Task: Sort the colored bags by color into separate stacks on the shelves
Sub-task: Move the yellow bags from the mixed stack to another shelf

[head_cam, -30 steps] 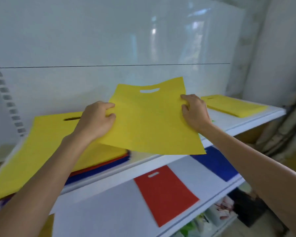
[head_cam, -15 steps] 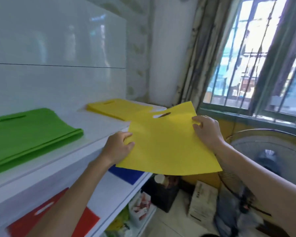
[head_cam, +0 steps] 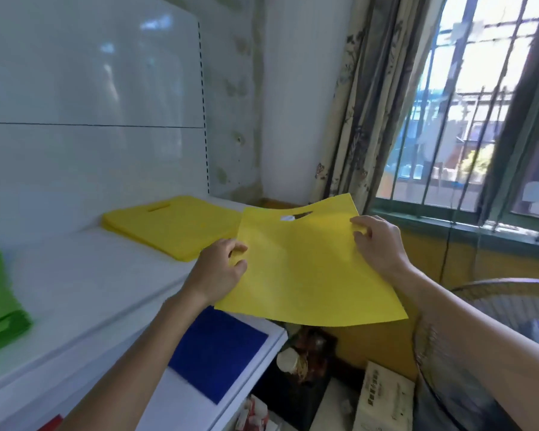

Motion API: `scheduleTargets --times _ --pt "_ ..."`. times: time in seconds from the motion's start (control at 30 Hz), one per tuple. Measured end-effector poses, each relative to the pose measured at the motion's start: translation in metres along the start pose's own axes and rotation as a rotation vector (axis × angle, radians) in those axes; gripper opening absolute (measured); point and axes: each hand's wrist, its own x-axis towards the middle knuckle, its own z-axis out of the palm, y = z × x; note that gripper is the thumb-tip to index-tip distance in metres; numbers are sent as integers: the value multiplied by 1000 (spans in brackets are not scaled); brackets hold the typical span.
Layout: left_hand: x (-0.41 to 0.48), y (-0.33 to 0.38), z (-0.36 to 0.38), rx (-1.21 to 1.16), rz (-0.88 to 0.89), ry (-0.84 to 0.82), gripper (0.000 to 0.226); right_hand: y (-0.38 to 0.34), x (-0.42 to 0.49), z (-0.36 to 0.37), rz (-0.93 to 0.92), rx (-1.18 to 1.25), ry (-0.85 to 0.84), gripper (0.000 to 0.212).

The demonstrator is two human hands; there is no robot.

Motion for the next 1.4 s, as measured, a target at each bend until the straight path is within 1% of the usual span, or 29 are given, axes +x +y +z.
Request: scheduleTargets --times 0.1,0.2,0.33,0.47,0.53,0.63,0.77,0.83,0.9,0.97,1.13,1.3,1.37,1.4 --pt "40 -16 -9 29 -44 33 33 -8 53 29 -9 26 -14 36" --pt "70 -33 -22 79 -94 94 38 -18 96 60 -56 54 -34 37" --pt "86 -55 -34 178 -206 140 40 -32 137 107 -141 84 -103 37" --pt "91 -75 -49 263 -354 171 43 -57 176 162 -280 158 -213 39" --pt "90 -83 -54 302 -442 234 43 -72 196 193 -400 180 -283 41" --pt "87 -91 -58 433 -575 299 46 -90 216 233 -549 190 -403 44" --pt "92 -88 -50 589 -770 346 46 -100 235 280 -662 198 -601 49" --pt "96 -88 -43 627 -866 317 46 -101 239 298 -676 121 -722 48" --pt "97 -89 -38 630 -940 289 44 -99 237 310 -668 37 -793 43" --pt "99 -88 -34 632 -989 304 42 -97 235 315 -648 15 -795 39" --pt "105 -80 -24 616 -1057 452 39 -96 244 313 -605 39 -856 34" --pt "113 -81 -16 641 -1041 391 46 -88 247 308 -620 77 -884 41" --pt "113 -81 -16 681 -1048 367 48 -87 248 308 -638 32 -903 40" --pt "113 -81 -17 699 -1049 365 48 -89 248 307 -651 0 -882 39"
